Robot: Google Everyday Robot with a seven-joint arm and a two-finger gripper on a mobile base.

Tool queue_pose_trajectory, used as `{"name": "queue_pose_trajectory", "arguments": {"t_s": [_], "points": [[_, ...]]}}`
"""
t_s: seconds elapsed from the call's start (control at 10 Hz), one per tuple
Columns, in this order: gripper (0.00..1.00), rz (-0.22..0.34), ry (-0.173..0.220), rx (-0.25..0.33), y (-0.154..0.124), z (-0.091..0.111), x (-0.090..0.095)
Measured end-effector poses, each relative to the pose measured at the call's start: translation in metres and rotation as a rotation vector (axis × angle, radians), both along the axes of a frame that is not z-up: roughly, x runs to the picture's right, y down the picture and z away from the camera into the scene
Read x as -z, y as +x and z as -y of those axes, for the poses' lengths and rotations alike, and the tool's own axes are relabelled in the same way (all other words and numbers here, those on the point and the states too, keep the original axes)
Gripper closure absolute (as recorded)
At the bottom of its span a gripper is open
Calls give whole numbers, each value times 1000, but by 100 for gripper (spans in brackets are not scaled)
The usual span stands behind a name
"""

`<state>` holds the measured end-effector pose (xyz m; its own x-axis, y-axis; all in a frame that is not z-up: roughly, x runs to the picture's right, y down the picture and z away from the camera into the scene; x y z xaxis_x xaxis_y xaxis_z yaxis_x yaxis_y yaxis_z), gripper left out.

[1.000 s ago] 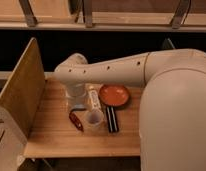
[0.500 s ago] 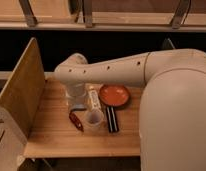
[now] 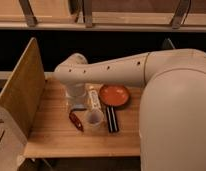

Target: Push the eraser across the table

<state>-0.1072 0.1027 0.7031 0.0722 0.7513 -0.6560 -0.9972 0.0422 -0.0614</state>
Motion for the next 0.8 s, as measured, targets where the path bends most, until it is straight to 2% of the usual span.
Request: {"name": "queue_pose_trajectory", "arguments": {"t_s": [0.6, 0.7, 0.8], "points": [[35, 0, 0, 0, 0, 0, 0], [39, 0, 0, 0, 0, 0, 0], [49, 0, 0, 0, 0, 0, 0]]}}
